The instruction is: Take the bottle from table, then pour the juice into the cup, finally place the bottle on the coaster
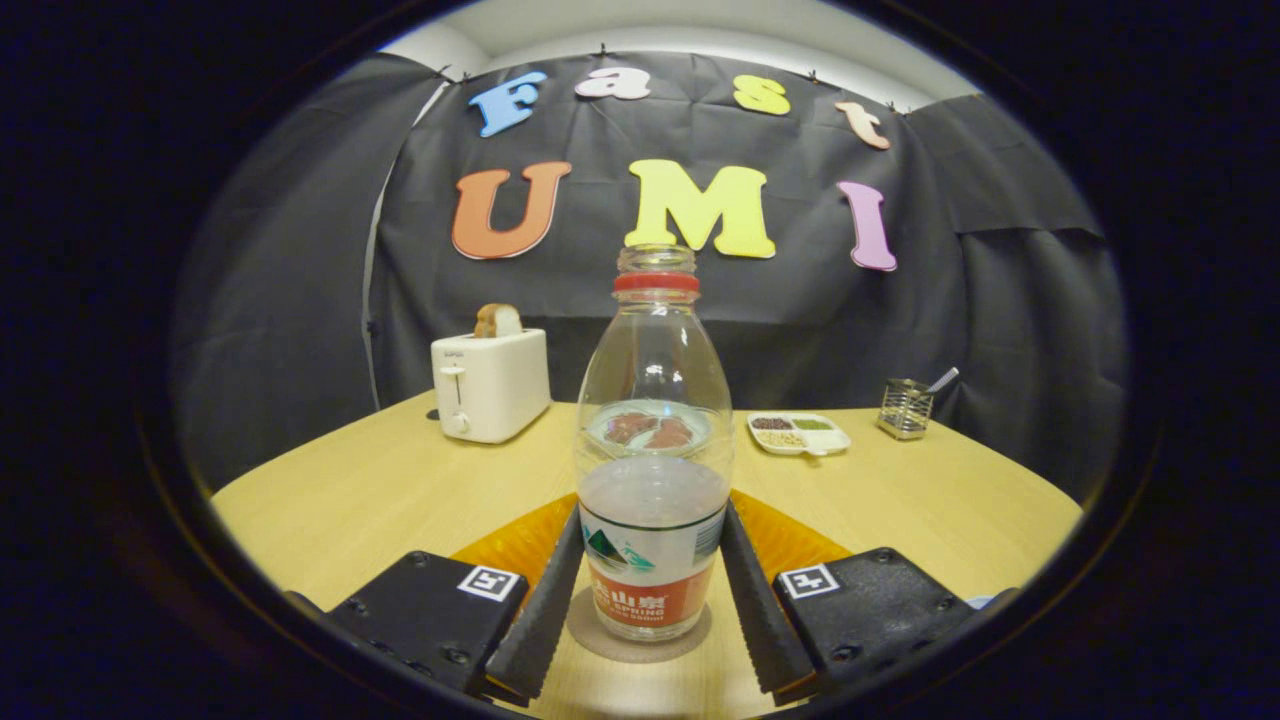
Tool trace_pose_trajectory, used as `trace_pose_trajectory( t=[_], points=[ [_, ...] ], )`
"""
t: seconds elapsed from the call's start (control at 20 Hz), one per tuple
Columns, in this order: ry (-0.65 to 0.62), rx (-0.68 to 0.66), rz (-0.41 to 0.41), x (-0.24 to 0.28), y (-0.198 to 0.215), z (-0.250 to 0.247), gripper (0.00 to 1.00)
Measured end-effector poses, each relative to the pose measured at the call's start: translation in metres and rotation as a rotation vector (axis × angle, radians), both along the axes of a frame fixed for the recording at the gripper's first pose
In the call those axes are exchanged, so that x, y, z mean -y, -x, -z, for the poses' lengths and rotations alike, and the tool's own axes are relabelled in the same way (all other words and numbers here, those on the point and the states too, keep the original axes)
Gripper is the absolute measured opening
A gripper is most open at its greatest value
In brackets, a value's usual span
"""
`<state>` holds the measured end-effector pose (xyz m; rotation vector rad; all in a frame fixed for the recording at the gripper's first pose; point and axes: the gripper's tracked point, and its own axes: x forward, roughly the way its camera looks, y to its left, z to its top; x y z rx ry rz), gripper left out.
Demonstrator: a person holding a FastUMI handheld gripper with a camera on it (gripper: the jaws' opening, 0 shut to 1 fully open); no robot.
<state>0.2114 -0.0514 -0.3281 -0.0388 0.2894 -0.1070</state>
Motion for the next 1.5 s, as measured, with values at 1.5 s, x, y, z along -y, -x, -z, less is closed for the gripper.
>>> trace_pose_trajectory(
  t=[1.5],
  points=[
    [-0.045,0.049,0.056,0.002,0.062,-0.091,1.0]
  ],
)
